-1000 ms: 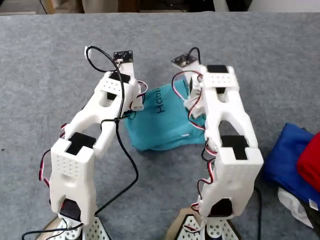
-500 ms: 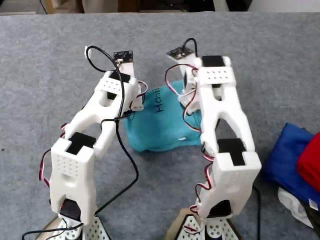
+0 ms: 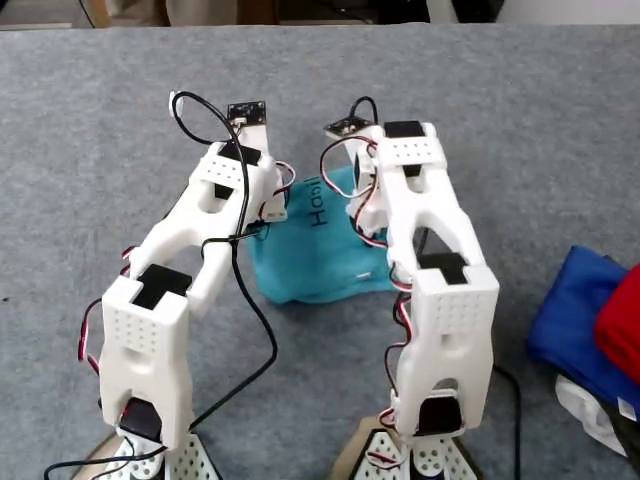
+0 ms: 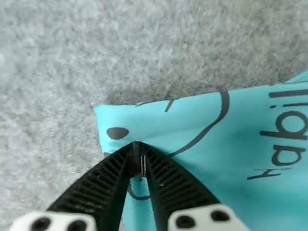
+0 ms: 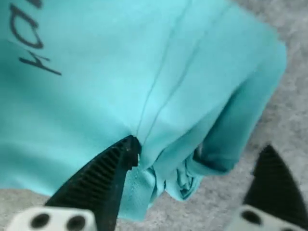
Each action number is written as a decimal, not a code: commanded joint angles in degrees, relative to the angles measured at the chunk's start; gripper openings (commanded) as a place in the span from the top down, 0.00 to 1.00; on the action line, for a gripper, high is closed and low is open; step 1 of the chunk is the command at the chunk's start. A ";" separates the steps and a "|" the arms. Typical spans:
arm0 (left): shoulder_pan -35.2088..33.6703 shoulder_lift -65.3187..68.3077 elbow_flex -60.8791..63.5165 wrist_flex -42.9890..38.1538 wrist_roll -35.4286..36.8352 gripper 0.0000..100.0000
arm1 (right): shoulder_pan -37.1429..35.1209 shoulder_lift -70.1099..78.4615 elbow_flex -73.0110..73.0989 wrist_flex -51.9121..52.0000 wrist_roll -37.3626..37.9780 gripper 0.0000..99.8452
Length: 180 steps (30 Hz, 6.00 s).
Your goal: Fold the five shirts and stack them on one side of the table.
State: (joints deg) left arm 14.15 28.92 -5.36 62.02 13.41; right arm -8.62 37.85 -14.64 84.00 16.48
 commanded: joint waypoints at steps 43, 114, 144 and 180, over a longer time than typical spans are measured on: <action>-4.04 2.51 -6.95 10.99 -5.54 0.74 | 0.40 2.51 -1.98 -1.14 -0.53 1.00; 45.19 4.35 -40.00 -24.26 15.38 0.98 | 86.73 -51.65 0.66 8.62 20.13 1.00; 48.70 19.47 -65.41 -12.48 14.42 0.90 | 89.89 -45.58 0.13 4.22 22.95 0.59; -19.60 -3.74 -84.84 39.03 -16.97 0.98 | 9.98 -86.29 26.77 5.54 -1.58 0.99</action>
State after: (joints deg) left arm 2.29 28.31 -92.66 100.26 -3.21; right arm 7.12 -47.60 9.27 93.14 17.01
